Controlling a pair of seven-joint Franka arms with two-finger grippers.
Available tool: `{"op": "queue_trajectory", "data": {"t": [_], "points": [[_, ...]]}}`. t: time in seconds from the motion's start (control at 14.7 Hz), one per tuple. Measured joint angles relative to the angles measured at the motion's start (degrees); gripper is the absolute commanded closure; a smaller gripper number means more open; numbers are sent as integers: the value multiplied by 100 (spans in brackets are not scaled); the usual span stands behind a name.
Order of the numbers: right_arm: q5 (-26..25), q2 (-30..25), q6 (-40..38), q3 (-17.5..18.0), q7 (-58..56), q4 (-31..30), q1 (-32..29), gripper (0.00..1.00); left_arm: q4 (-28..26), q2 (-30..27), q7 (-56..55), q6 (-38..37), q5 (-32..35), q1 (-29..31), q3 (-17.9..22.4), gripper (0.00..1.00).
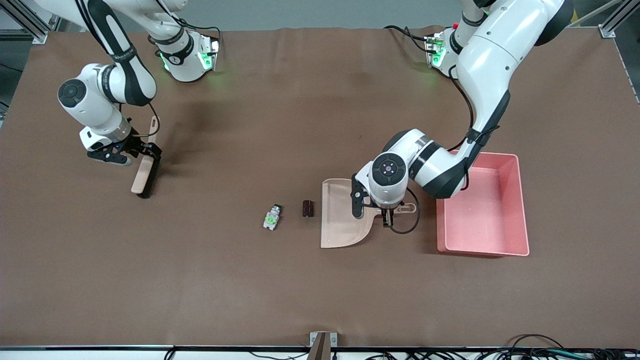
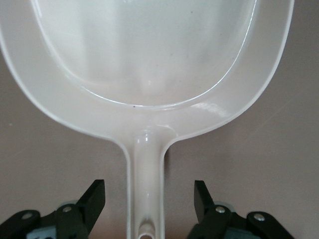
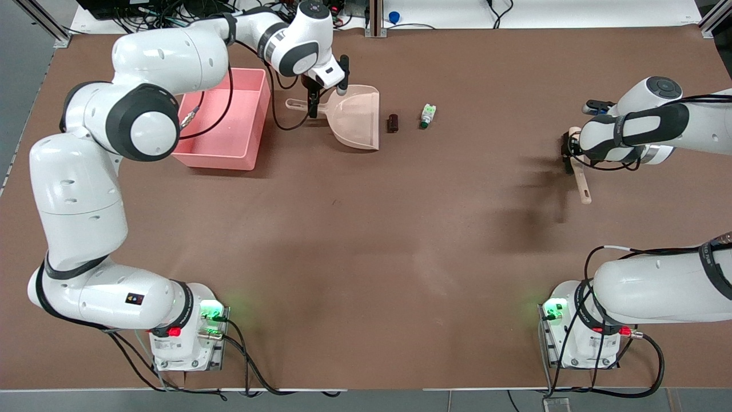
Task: Clean e-waste and dump in bin
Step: 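Carry the white brush with the right gripper toward the switch and capacitor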
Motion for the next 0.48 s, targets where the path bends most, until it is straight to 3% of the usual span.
{"op": "queue_trajectory", "data": {"t": [0.48], "points": [[0,147,15,0,-2,107,-26,41,1,119,11,48,96,-63,-2,37]]}}
